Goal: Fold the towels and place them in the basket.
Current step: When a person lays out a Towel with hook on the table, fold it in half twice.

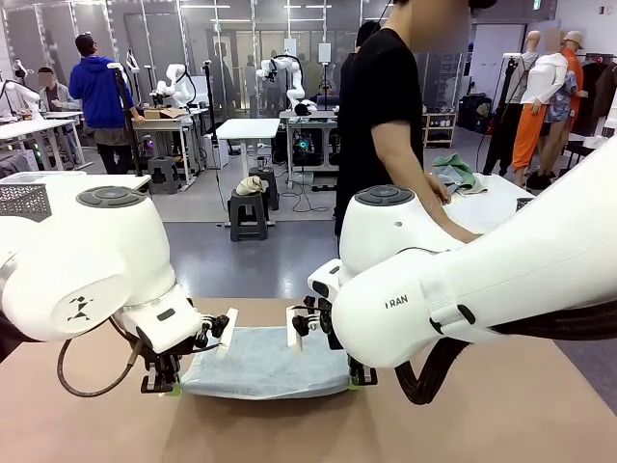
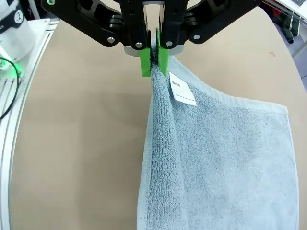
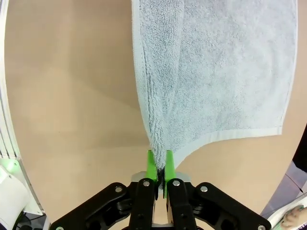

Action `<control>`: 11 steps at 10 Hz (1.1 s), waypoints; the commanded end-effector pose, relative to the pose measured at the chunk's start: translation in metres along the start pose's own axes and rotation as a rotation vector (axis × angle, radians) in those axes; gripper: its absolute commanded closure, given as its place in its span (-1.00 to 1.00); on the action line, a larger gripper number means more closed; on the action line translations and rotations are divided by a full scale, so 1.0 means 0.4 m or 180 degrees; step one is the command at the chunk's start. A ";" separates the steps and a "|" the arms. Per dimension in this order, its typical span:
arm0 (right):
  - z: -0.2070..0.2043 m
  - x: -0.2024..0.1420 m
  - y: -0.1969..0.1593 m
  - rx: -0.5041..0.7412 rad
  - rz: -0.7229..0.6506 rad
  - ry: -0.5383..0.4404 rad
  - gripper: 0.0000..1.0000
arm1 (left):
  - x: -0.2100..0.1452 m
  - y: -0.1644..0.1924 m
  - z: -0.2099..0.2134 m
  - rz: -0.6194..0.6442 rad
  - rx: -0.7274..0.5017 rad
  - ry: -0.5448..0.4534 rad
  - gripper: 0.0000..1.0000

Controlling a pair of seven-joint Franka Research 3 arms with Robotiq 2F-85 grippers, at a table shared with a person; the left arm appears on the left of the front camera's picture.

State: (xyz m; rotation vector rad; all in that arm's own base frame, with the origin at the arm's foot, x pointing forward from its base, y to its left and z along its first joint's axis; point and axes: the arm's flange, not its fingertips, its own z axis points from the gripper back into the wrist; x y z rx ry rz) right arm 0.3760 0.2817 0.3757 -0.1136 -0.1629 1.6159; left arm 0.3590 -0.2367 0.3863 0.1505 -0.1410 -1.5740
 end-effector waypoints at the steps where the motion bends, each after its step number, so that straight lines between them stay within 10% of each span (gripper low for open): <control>1: -0.003 -0.004 -0.002 0.0005 -0.0015 0.0000 0.87 | -0.001 0.000 0.001 0.0008 0.0012 -0.0016 0.86; 11: -0.069 -0.009 -0.279 0.0386 0.0316 -0.0236 0.87 | 0.027 0.296 -0.079 -0.0280 -0.0623 -0.0096 0.86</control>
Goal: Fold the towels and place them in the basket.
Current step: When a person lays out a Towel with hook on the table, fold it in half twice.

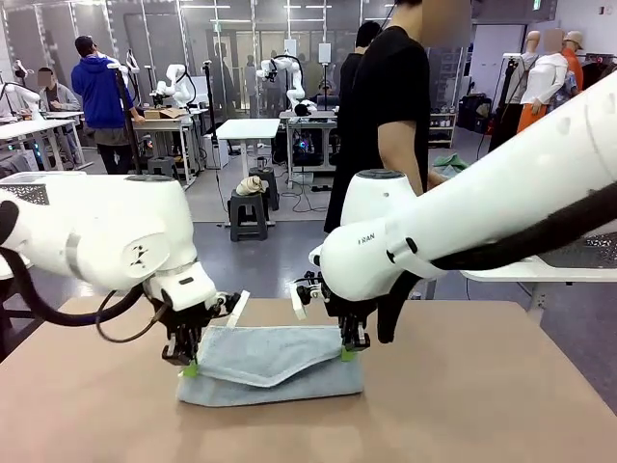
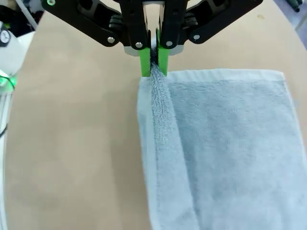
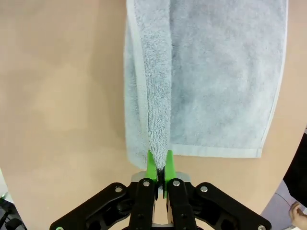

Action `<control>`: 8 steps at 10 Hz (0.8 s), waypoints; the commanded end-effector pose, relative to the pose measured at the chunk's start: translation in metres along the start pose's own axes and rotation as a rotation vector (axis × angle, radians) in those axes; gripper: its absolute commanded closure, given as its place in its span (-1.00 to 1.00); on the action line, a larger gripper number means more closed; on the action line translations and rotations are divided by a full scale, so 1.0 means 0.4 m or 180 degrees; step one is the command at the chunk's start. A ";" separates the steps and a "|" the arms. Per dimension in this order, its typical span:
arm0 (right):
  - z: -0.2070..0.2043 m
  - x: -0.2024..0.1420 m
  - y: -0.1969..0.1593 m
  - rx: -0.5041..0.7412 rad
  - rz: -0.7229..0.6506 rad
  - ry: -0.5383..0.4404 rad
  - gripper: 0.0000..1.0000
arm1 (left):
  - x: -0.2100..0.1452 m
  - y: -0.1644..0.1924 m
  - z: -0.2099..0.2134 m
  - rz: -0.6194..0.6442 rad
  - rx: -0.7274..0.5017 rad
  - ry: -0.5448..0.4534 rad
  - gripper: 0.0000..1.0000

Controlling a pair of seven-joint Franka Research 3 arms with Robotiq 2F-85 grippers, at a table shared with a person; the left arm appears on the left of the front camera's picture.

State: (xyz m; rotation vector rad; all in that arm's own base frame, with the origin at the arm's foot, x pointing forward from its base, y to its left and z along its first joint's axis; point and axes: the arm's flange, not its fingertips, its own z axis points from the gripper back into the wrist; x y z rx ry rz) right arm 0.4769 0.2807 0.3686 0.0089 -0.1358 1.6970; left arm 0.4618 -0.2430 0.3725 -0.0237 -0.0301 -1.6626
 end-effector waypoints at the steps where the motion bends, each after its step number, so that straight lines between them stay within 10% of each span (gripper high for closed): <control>1: -0.014 0.002 -0.064 0.0110 0.0069 -0.0011 0.87 | 0.012 0.090 0.011 0.0065 -0.0034 0.0104 0.86; 8: -0.048 -0.050 -0.200 0.0085 -0.0155 0.0021 0.87 | -0.013 0.241 -0.020 0.0419 -0.0073 0.0184 0.86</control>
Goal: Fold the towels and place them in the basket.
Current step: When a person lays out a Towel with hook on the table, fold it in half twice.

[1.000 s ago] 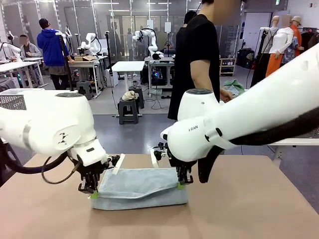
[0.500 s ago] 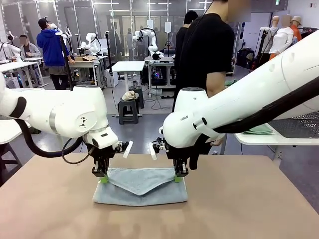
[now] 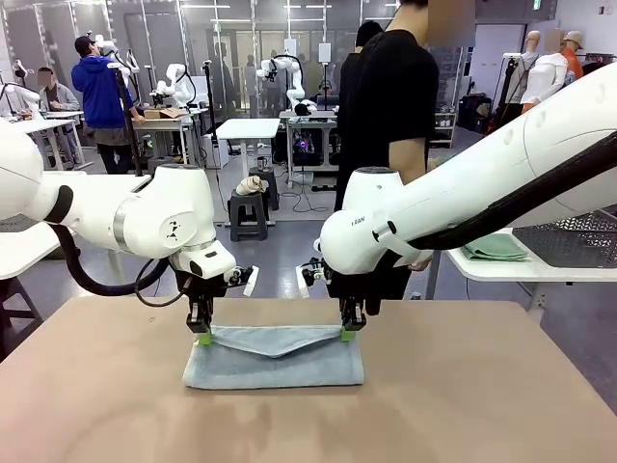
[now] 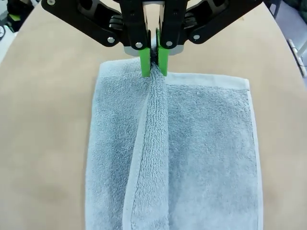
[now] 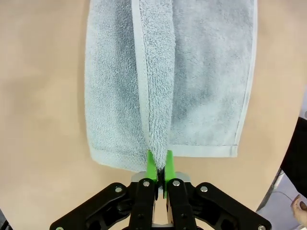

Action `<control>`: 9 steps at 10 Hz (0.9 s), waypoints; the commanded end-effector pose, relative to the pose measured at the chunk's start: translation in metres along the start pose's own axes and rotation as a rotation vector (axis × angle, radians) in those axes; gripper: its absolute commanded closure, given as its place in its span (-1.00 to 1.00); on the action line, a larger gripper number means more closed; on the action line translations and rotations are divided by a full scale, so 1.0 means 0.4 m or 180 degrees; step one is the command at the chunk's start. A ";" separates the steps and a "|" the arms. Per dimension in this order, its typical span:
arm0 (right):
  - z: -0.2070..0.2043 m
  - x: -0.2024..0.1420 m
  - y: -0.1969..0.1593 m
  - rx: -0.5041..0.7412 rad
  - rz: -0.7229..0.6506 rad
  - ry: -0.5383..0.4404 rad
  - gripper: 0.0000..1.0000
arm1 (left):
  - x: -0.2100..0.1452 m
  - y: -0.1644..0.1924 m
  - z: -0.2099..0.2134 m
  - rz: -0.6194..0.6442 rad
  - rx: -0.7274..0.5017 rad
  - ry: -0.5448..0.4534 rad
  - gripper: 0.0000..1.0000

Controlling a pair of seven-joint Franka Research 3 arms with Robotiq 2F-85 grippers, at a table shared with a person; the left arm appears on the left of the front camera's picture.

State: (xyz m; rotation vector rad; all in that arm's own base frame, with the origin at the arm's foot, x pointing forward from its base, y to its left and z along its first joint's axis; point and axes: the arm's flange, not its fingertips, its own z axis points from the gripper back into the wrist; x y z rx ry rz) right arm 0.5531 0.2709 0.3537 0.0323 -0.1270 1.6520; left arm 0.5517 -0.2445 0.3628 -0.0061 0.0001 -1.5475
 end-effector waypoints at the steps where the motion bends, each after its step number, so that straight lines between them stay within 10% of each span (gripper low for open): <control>1: -0.006 -0.001 -0.033 0.0009 0.0034 0.0024 0.87 | 0.006 0.030 -0.006 0.0063 -0.0028 0.0074 0.86; 9: -0.065 -0.024 -0.118 -0.0175 0.0006 0.0029 0.87 | 0.004 0.110 -0.043 0.0238 0.0170 0.0072 0.86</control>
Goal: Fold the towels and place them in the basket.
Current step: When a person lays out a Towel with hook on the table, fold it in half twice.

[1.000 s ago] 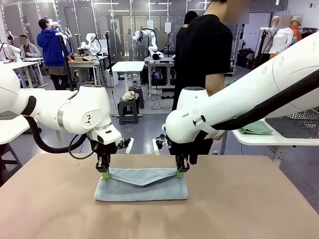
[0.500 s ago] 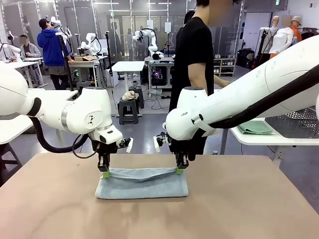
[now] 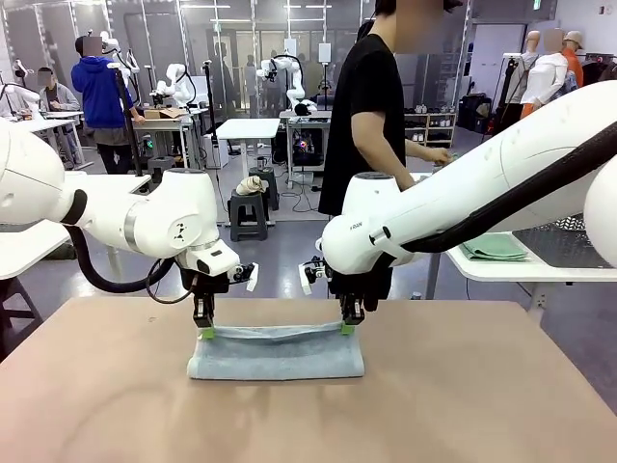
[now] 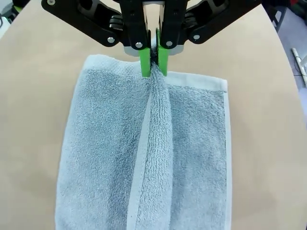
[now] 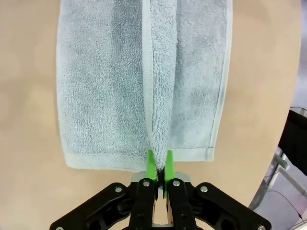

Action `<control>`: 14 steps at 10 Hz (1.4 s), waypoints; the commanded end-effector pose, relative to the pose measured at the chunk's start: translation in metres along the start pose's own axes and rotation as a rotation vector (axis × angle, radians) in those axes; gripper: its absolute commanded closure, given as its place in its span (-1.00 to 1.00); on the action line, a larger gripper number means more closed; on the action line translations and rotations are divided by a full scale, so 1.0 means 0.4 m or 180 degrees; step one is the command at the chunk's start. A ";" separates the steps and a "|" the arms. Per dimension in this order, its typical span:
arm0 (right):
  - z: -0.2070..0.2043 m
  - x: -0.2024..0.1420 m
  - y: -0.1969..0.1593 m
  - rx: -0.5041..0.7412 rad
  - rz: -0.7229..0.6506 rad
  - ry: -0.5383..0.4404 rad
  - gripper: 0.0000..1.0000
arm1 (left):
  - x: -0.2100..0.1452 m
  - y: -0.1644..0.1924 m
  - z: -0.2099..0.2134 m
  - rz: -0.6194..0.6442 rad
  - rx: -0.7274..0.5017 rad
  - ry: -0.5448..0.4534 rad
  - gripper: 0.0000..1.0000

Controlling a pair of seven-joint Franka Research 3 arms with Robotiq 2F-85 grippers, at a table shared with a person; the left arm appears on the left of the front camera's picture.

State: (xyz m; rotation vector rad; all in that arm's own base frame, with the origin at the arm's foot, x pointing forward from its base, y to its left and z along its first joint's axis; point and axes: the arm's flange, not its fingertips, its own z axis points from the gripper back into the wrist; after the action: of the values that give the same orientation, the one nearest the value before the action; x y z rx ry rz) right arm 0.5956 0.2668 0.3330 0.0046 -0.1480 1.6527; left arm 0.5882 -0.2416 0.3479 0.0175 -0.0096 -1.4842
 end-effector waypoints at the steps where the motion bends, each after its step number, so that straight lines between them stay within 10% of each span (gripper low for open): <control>1: -0.021 -0.002 -0.025 -0.0079 -0.0003 -0.0001 0.87 | 0.013 0.027 -0.016 0.0038 0.0121 0.0050 0.86; 5: -0.019 -0.013 -0.034 -0.0175 -0.0056 -0.0090 0.17 | -0.006 0.042 -0.030 0.0149 0.0203 0.0014 0.08; 6: -0.013 -0.018 -0.035 -0.0204 -0.0043 -0.0092 0.07 | -0.014 0.045 -0.028 0.0168 0.0229 0.0012 0.39; 7: -0.006 -0.023 -0.039 -0.0236 -0.0040 -0.0096 -0.23 | -0.025 0.048 -0.021 0.0183 0.0283 -0.0007 -0.31; 8: 0.013 -0.029 -0.040 -0.0332 -0.0072 -0.0052 -0.33 | -0.038 0.046 -0.004 0.0245 0.0445 -0.0041 0.01; 9: 0.046 -0.034 -0.029 -0.0414 -0.0070 -0.0063 -0.53 | -0.053 0.033 0.030 0.0281 0.0556 -0.0049 -0.63; 14: 0.295 -0.023 0.198 0.0026 -0.1475 -0.0449 -0.53 | -0.230 -0.140 0.267 0.0139 -0.0043 -0.0845 -0.63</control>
State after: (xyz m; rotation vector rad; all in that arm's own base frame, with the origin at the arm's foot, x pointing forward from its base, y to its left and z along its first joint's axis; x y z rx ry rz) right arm 0.5359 0.2475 0.4241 0.1243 -0.1993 1.3644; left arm 0.5440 -0.1818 0.4446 -0.1337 -0.2214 -1.4258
